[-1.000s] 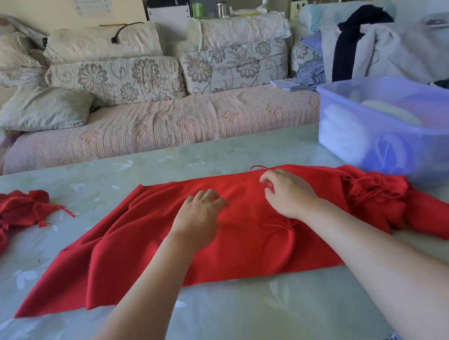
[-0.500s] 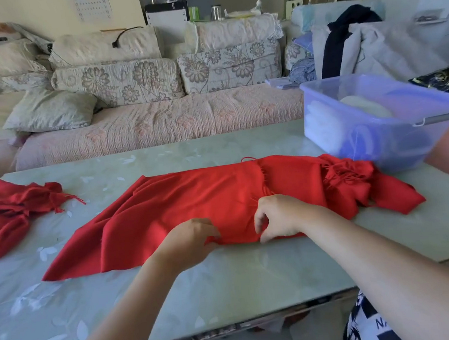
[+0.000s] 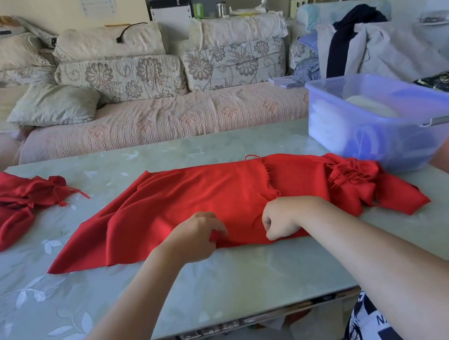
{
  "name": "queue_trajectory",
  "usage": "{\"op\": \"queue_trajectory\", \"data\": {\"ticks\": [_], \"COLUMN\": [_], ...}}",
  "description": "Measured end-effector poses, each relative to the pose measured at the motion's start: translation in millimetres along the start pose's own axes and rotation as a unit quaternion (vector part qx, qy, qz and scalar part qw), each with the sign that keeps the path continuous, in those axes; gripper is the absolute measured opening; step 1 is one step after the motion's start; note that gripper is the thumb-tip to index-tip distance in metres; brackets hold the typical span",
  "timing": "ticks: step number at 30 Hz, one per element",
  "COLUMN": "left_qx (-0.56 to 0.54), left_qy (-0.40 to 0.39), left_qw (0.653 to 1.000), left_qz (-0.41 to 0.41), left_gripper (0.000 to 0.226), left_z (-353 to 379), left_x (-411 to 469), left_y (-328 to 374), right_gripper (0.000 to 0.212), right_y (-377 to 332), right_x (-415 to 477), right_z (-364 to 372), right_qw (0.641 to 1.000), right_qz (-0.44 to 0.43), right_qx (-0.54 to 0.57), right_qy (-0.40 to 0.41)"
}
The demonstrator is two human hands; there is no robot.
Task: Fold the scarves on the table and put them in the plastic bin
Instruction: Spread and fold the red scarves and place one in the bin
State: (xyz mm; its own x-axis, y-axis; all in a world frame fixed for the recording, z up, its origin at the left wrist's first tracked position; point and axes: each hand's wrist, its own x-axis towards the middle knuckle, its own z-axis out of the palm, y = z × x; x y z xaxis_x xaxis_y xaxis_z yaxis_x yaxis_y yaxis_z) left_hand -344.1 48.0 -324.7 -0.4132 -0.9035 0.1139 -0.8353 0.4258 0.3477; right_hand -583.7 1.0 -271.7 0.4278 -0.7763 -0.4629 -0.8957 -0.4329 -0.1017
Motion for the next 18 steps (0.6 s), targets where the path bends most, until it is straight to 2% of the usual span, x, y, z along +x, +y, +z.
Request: {"op": "queue_trajectory", "data": {"ticks": [2,6,8,13,16,18], "left_qx": [-0.012,0.044,0.072,0.072,0.067,0.065], "left_qy": [-0.014,-0.015,0.015,0.148,0.178,0.16], "left_qw": [1.0,0.999,0.997,0.983,0.973,0.971], "left_qz": [-0.012,-0.009,-0.017,-0.081,-0.132,-0.168], "left_gripper": [0.046,0.057,0.055,0.036,0.034,0.03], "left_z": [-3.3,-15.0,-27.5,-64.4,-80.2,-83.8], "left_x": [-1.1,-16.4,-29.0,-76.9,-113.5,-136.7], "left_y": [0.9,-11.9,-25.4,-80.8,-112.9,-129.1], "right_gripper": [0.024,0.018,0.015,0.017,0.014,0.023], "right_y": [-6.9,-28.1,-46.7,-116.6,-163.7,-190.9], "right_x": [0.4,9.2,17.6,42.9,60.8,70.2], "right_z": [-4.8,-11.2,-9.2,-5.4,0.8,5.2], "right_qw": [0.999,0.995,0.989,0.966,0.951,0.951], "right_qz": [0.019,-0.009,-0.048,-0.16,-0.217,-0.236], "right_qx": [0.01,0.002,0.029,0.095,0.096,0.063], "right_qy": [-0.026,0.1,0.137,0.177,0.2,0.192]}}
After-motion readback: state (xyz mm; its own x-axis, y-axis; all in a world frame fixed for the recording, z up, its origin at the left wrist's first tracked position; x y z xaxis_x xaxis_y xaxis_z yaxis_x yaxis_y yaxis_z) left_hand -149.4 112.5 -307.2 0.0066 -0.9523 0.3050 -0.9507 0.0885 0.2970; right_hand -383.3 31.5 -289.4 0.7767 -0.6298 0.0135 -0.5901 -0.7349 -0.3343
